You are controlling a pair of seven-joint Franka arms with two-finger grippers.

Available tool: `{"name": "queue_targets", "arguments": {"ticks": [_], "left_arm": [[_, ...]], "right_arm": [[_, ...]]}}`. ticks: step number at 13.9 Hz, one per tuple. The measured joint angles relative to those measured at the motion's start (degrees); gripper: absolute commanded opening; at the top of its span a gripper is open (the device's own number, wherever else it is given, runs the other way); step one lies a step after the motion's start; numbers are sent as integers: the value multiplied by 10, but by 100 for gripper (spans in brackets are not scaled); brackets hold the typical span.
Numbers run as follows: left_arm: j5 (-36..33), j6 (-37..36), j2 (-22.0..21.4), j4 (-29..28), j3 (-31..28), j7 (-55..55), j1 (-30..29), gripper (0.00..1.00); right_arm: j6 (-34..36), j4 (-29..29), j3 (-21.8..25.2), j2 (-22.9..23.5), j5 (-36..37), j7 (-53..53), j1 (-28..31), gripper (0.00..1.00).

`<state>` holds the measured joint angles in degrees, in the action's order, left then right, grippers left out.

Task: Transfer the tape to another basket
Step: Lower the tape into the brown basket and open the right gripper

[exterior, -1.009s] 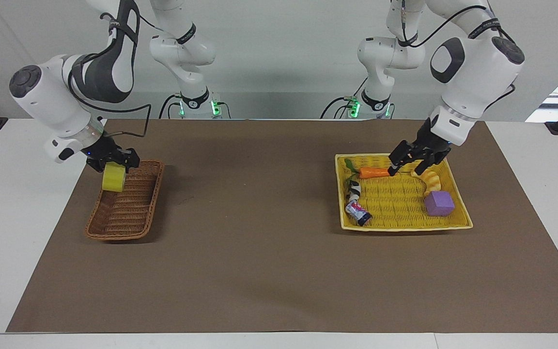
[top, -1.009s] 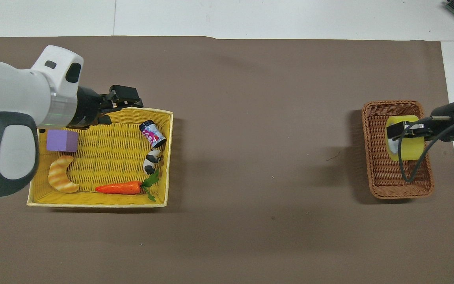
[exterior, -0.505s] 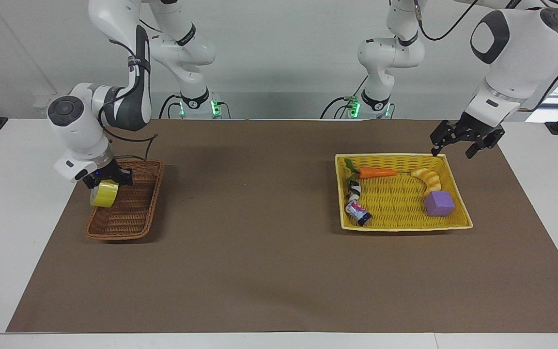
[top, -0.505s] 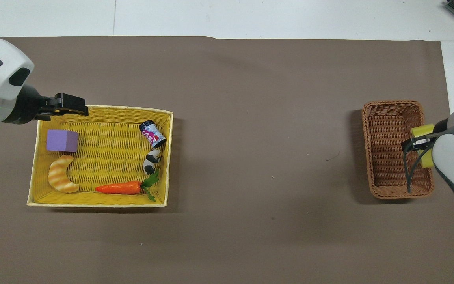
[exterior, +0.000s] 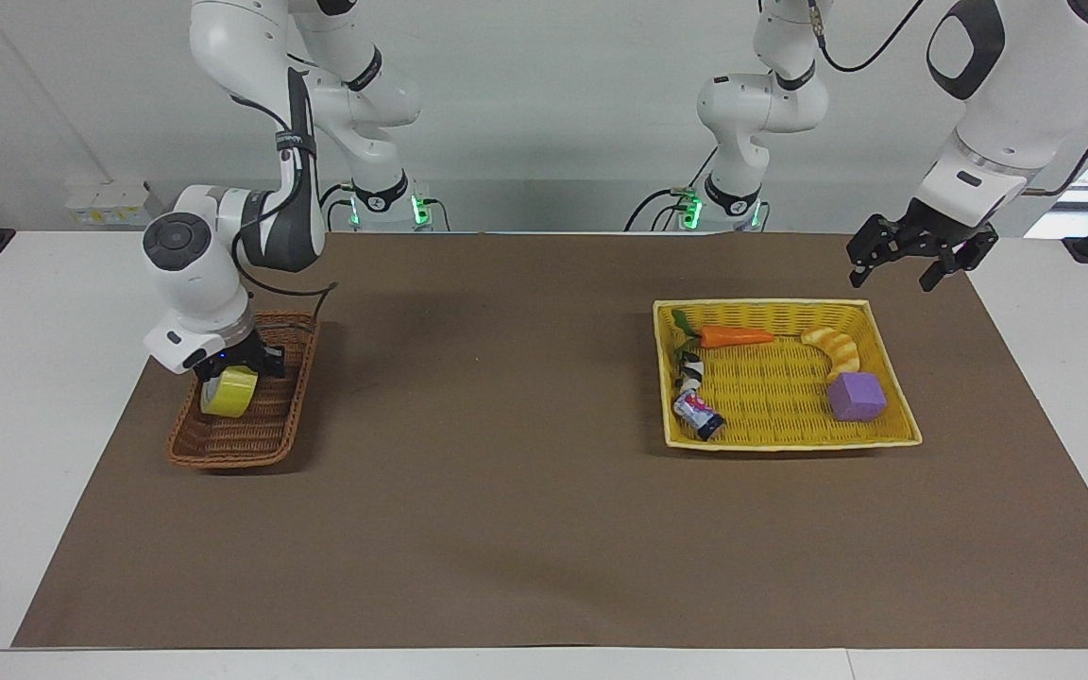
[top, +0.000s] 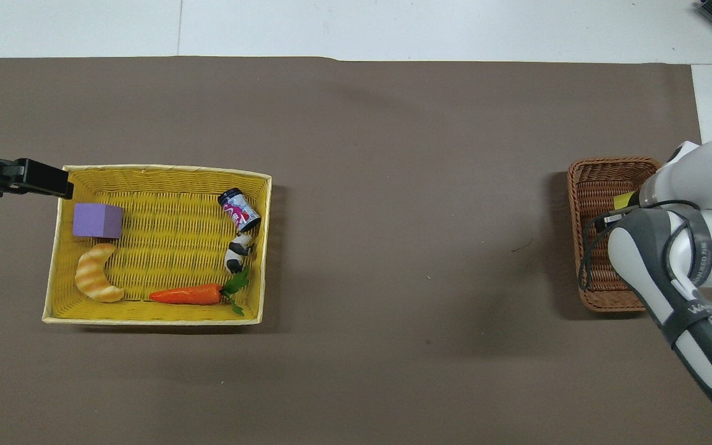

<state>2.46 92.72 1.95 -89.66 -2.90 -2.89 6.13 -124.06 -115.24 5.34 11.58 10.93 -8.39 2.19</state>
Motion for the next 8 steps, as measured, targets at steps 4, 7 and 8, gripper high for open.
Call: {"name": "queue_targets", "arguments": {"ticks": [4, 7, 8], "left_arm": [[0, 0, 0, 0, 0, 0, 0, 100], [0, 0, 0, 0, 0, 0, 0, 100], [0, 0, 0, 0, 0, 0, 0, 100]], "right_arm": [[-20, -19, 0, 1, 4, 0, 3, 98], [-19, -19, 0, 1, 4, 6, 3, 100], [-19, -19, -1, 1, 1, 11, 3, 100]]}}
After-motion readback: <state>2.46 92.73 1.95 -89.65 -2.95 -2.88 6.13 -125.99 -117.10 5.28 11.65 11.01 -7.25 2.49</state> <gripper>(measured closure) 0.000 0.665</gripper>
